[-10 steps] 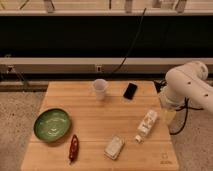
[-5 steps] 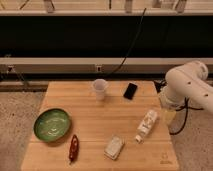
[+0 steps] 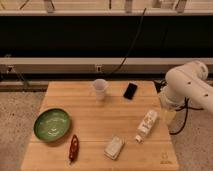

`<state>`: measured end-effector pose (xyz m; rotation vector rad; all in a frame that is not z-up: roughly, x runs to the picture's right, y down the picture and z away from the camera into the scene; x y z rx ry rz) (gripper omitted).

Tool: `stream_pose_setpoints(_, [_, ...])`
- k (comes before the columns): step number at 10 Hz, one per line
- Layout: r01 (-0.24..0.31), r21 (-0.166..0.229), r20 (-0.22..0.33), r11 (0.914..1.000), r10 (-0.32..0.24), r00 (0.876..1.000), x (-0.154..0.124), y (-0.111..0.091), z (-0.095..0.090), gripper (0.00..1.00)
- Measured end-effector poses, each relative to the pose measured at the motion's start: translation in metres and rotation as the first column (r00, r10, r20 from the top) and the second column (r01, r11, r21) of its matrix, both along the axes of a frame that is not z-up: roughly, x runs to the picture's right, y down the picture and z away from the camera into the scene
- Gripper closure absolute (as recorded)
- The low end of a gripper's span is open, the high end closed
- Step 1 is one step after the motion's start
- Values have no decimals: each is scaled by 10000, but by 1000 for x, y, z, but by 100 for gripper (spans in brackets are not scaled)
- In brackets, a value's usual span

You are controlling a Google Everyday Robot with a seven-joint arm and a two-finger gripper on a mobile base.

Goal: Pick up the ceramic cup

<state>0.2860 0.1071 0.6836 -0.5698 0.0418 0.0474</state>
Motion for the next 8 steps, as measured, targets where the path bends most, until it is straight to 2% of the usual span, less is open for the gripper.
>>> stream_pose_setpoints(2, [57, 44, 5, 10000, -57, 10000, -1, -2, 1, 20])
stream_pose_setpoints(5, [836, 504, 317, 9952, -852, 9959, -37, -32, 12, 20])
stream_pose_setpoints(8, [1211, 753, 423, 9898, -1245, 9913, -47, -42, 13, 20])
